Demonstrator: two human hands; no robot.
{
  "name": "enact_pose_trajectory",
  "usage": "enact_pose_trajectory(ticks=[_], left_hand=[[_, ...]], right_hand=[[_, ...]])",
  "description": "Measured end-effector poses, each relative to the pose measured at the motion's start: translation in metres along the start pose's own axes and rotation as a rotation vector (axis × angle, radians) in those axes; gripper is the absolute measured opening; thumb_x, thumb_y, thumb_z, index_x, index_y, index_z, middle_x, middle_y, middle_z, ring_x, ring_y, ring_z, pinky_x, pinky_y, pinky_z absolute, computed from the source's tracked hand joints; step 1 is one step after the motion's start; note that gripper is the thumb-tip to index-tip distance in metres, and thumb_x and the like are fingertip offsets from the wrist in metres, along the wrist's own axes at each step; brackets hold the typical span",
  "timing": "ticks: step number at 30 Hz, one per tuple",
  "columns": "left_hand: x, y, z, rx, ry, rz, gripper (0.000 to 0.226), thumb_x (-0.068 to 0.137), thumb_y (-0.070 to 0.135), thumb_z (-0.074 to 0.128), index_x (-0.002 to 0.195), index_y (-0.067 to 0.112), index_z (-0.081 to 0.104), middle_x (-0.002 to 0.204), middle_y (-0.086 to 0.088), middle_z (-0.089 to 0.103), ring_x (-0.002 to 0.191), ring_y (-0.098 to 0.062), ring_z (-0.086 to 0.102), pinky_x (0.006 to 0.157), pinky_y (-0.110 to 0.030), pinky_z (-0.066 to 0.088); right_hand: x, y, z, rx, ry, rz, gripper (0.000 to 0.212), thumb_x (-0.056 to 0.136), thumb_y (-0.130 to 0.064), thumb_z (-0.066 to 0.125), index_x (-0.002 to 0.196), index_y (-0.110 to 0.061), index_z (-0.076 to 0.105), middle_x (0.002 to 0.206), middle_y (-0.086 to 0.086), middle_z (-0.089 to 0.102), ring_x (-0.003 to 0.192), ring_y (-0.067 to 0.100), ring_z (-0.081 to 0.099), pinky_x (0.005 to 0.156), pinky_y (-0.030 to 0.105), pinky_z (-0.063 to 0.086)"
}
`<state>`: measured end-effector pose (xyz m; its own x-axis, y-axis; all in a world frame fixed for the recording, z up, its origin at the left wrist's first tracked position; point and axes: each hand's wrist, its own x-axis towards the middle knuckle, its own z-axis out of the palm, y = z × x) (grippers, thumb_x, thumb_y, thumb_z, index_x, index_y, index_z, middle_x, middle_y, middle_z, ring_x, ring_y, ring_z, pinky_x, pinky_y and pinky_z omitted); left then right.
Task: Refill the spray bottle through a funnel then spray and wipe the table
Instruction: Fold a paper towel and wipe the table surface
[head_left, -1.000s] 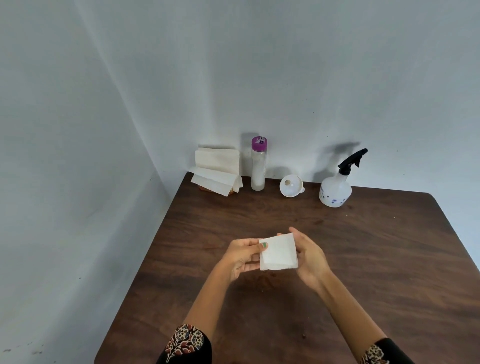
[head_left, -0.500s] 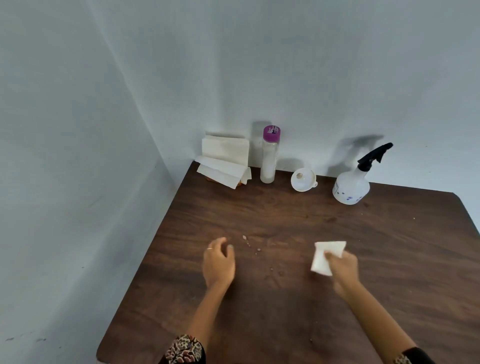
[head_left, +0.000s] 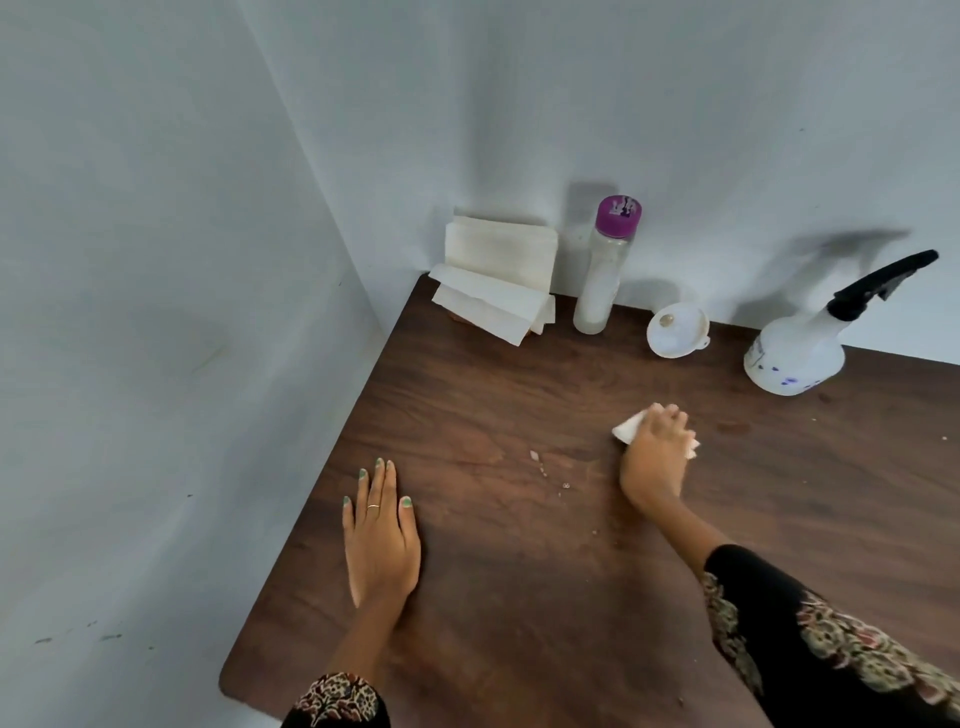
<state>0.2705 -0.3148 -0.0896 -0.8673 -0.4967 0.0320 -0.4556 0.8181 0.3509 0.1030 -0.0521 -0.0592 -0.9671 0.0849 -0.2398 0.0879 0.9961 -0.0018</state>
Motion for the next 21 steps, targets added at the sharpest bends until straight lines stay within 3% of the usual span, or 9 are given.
enact_pose_trajectory(ticks=[2, 5, 6, 9, 12, 14, 15, 17, 21], left_hand=[[-0.001, -0.001, 0.0, -0.12, 0.038, -0.017, 0.064, 0.091, 0.041, 0.01, 0.144, 0.013, 0.032, 0.152, 0.0, 0.032, 0.144, -0.014, 0.019, 0.118, -0.034, 0.008], [-0.003, -0.003, -0.001, -0.302, 0.109, -0.052, 0.062, 0.093, 0.041, 0.014, 0.141, 0.012, 0.04, 0.148, -0.001, 0.04, 0.141, -0.009, 0.025, 0.118, -0.029, 0.009], [-0.004, -0.004, 0.0, -0.355, 0.132, -0.062, 0.061, 0.093, 0.041, 0.015, 0.14, 0.012, 0.041, 0.147, -0.001, 0.042, 0.14, -0.008, 0.027, 0.118, -0.027, 0.009], [-0.004, -0.01, 0.0, -0.498, 0.182, -0.145, 0.061, 0.092, 0.041, 0.018, 0.138, 0.011, 0.044, 0.144, -0.005, 0.046, 0.137, -0.014, 0.035, 0.117, -0.023, 0.011], [-0.004, -0.011, 0.0, -0.544, 0.207, -0.182, 0.061, 0.09, 0.04, 0.02, 0.137, 0.011, 0.046, 0.142, -0.007, 0.048, 0.136, -0.019, 0.038, 0.115, -0.017, 0.011], [-0.005, -0.009, 0.0, -0.524, 0.213, -0.15, 0.059, 0.092, 0.039, 0.021, 0.136, 0.01, 0.047, 0.142, -0.008, 0.048, 0.137, -0.018, 0.036, 0.114, -0.011, 0.009], [-0.005, -0.008, 0.0, -0.512, 0.211, -0.138, 0.058, 0.093, 0.039, 0.022, 0.136, 0.009, 0.048, 0.141, -0.008, 0.048, 0.137, -0.017, 0.036, 0.114, -0.011, 0.008], [-0.005, -0.007, 0.0, -0.489, 0.204, -0.137, 0.058, 0.093, 0.04, 0.022, 0.134, 0.009, 0.049, 0.141, -0.006, 0.049, 0.137, -0.016, 0.035, 0.116, -0.016, 0.01], [-0.003, -0.007, 0.0, -0.458, 0.202, -0.123, 0.058, 0.093, 0.04, 0.022, 0.134, 0.009, 0.05, 0.141, -0.006, 0.05, 0.137, -0.014, 0.034, 0.117, -0.028, 0.015]], right_hand=[[-0.011, -0.053, 0.008, -0.068, -0.044, -0.146, 0.061, 0.094, -0.011, 0.032, 0.145, 0.01, 0.006, 0.152, 0.032, 0.01, 0.141, 0.044, 0.012, 0.116, 0.048, 0.014], [-0.038, -0.125, 0.023, -0.229, 0.041, -0.432, 0.058, 0.084, -0.006, 0.02, 0.134, 0.011, 0.043, 0.138, 0.034, 0.038, 0.124, 0.049, 0.033, 0.102, 0.052, 0.034], [-0.053, -0.145, 0.033, -0.299, 0.12, -0.574, 0.057, 0.083, -0.006, 0.021, 0.132, 0.012, 0.045, 0.136, 0.034, 0.04, 0.121, 0.049, 0.036, 0.1, 0.051, 0.037], [-0.11, -0.173, 0.058, -0.347, 0.114, -1.067, 0.057, 0.094, -0.018, 0.035, 0.144, 0.006, 0.022, 0.15, 0.027, 0.028, 0.137, 0.042, 0.03, 0.111, 0.048, 0.028], [-0.124, -0.159, 0.062, -0.348, 0.057, -1.258, 0.049, 0.089, -0.022, 0.031, 0.133, -0.012, 0.053, 0.138, 0.007, 0.054, 0.129, 0.025, 0.049, 0.107, 0.038, 0.04], [-0.091, -0.132, 0.059, -0.424, 0.125, -1.205, 0.049, 0.085, -0.014, 0.03, 0.124, -0.011, 0.059, 0.123, 0.004, 0.065, 0.111, 0.023, 0.062, 0.091, 0.033, 0.051], [-0.063, -0.112, 0.053, -0.433, 0.112, -1.059, 0.045, 0.087, -0.006, 0.03, 0.125, -0.005, 0.055, 0.12, 0.01, 0.065, 0.104, 0.027, 0.063, 0.086, 0.034, 0.051], [-0.014, -0.065, 0.028, -0.345, 0.067, -0.735, 0.04, 0.091, 0.004, 0.035, 0.129, 0.004, 0.045, 0.127, 0.025, 0.053, 0.109, 0.036, 0.059, 0.094, 0.038, 0.044], [0.03, 0.021, 0.003, -0.082, 0.12, -0.343, 0.065, 0.09, 0.006, 0.038, 0.149, 0.0, 0.01, 0.157, 0.02, 0.008, 0.146, 0.034, 0.009, 0.116, 0.044, 0.014]])
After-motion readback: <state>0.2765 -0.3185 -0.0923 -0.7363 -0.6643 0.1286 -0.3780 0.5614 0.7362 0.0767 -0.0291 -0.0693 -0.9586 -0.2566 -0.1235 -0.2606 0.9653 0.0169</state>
